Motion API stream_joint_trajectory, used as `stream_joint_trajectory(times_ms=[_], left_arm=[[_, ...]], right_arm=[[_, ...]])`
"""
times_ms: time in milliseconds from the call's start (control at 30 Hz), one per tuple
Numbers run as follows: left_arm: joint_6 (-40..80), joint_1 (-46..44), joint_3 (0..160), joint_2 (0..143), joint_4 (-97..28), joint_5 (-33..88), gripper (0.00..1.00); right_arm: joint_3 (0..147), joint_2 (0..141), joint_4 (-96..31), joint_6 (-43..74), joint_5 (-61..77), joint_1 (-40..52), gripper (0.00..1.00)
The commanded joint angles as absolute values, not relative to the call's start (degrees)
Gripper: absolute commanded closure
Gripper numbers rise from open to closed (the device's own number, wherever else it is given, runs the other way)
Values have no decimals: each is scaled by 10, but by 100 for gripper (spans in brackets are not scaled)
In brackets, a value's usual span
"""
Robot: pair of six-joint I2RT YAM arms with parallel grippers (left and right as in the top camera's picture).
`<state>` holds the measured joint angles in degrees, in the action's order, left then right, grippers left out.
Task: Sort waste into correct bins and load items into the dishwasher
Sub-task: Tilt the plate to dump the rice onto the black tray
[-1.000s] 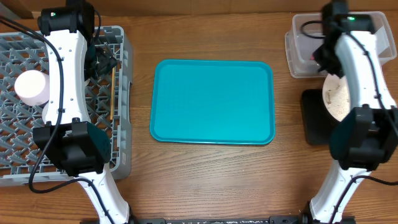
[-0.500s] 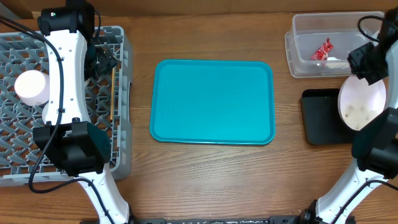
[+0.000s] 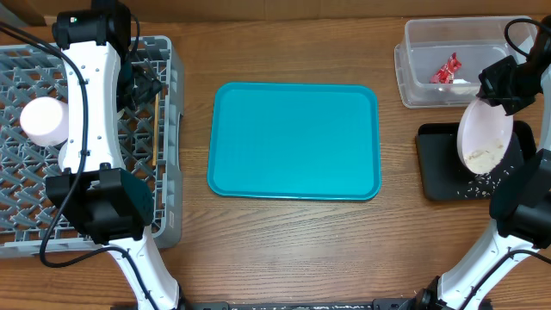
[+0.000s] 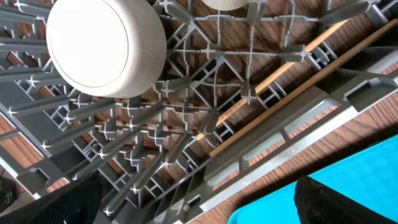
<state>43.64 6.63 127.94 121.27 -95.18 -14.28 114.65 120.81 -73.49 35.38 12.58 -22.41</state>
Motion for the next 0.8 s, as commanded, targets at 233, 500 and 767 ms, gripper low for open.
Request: stream_joint_trajectory(times_ms=[233, 500, 767], left_arm=[[449, 66, 1292, 1190, -953, -143, 0], [449, 66, 1292, 1190, -953, -143, 0], [448, 65, 1292, 1190, -953, -143, 0]], right_arm=[[1161, 1187, -752, 330, 247, -249, 96], [1161, 1181, -764, 277, 371, -325, 96], [1161, 1181, -783, 241, 450, -375, 96]])
